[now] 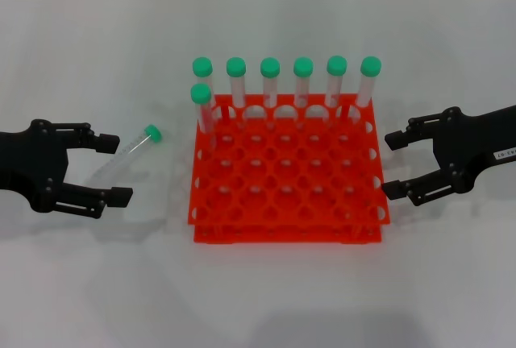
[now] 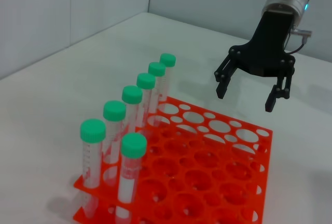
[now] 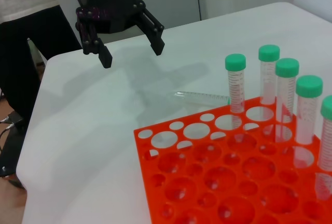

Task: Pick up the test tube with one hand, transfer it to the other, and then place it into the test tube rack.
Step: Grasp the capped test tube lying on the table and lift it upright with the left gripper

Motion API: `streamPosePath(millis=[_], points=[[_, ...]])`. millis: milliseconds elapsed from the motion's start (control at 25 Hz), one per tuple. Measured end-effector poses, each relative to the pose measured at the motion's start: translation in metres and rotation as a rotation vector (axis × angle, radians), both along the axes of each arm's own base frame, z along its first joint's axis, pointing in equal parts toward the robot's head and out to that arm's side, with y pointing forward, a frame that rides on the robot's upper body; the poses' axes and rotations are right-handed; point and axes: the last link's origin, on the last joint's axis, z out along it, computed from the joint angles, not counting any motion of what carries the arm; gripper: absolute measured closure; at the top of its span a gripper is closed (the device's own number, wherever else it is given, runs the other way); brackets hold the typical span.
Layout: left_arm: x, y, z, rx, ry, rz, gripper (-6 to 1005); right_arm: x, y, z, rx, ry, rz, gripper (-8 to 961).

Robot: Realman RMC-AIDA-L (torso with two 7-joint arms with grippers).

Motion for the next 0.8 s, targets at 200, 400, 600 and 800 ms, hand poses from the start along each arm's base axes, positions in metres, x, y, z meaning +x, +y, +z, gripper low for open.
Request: streamPosePath(millis=[200, 400, 600, 800], points=[[0.0000, 0.0002, -0.0004, 0.000, 0.001, -0.001, 120, -0.0003, -0.0003, -0.0009, -0.002, 0.001, 0.001, 129], [0.0001, 0.0001, -0.0005, 0.000, 0.001, -0.001, 120, -0.0007, -0.0004, -0.0014, -0.002, 0.001, 0.002, 129], [-0.0006, -0.0002, -0.0007, -0.003, 0.005, 0.004, 121, -0.0002, 0.0001, -0.0020, 0.003, 0.001, -0.001, 130], [-0.0008, -0.0004, -0.0012, -0.006, 0.006, 0.007, 122, -0.0002, 0.0001, -0.0036, 0.007, 0.002, 0.004, 130]])
